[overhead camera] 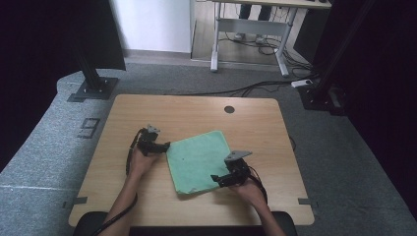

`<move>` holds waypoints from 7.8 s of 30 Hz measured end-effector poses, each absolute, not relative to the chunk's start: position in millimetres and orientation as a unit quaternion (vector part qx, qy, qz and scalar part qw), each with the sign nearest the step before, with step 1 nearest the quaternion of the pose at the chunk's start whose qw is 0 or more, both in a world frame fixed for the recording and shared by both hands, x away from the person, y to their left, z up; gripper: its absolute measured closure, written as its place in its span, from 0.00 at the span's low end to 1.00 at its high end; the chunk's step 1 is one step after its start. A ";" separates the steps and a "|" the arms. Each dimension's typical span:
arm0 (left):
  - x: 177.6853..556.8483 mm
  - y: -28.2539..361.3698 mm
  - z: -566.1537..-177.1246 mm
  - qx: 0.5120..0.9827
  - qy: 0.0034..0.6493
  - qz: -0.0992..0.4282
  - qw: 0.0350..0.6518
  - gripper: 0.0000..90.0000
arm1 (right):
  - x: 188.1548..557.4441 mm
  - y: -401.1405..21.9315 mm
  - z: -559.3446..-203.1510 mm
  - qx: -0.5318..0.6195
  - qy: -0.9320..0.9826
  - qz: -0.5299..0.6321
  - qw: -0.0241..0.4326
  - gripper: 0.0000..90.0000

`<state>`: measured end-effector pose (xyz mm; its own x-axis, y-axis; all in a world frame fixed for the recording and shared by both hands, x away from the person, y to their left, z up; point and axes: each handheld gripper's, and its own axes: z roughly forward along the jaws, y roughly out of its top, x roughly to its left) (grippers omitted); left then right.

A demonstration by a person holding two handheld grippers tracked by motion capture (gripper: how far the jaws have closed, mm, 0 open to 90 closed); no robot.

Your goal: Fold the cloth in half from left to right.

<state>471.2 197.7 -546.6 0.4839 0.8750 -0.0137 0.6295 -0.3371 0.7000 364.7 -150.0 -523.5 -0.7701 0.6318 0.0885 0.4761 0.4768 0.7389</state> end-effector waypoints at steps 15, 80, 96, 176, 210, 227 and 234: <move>471.3 197.8 -546.6 0.796 0.472 0.187 0.329 0.26 | 345.7 -95.6 -522.7 0.259 0.877 0.401 0.053 0.21; 464.0 172.1 -520.9 0.808 0.432 0.170 0.363 0.98 | 315.9 -54.9 -506.0 0.178 0.903 0.390 0.026 0.97; 477.2 139.7 -497.6 0.815 0.407 0.175 0.374 0.97 | 316.2 -91.3 -492.5 0.212 0.889 0.402 0.051 0.97; 539.1 2.7 -513.2 0.867 0.321 0.172 0.339 0.78 | 342.5 -216.0 -518.7 0.356 0.849 0.378 0.092 0.97; 469.7 43.0 -519.5 0.848 0.326 0.126 0.399 0.16 | 367.0 -233.7 -510.1 0.401 0.829 0.355 0.161 0.40; 436.9 46.0 -546.0 0.863 0.331 0.149 0.352 0.16 | 377.3 -237.1 -541.0 0.407 0.835 0.332 0.165 0.30; 437.6 51.3 -546.6 0.862 0.336 0.154 0.347 0.16 | 374.0 -231.9 -544.8 0.398 0.837 0.341 0.156 0.30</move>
<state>437.6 51.3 -546.6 0.7273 0.6855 0.0322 0.4725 -0.5343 0.7009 374.0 -231.9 -544.8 -0.6343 0.7730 0.0099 0.5595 0.4502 0.6959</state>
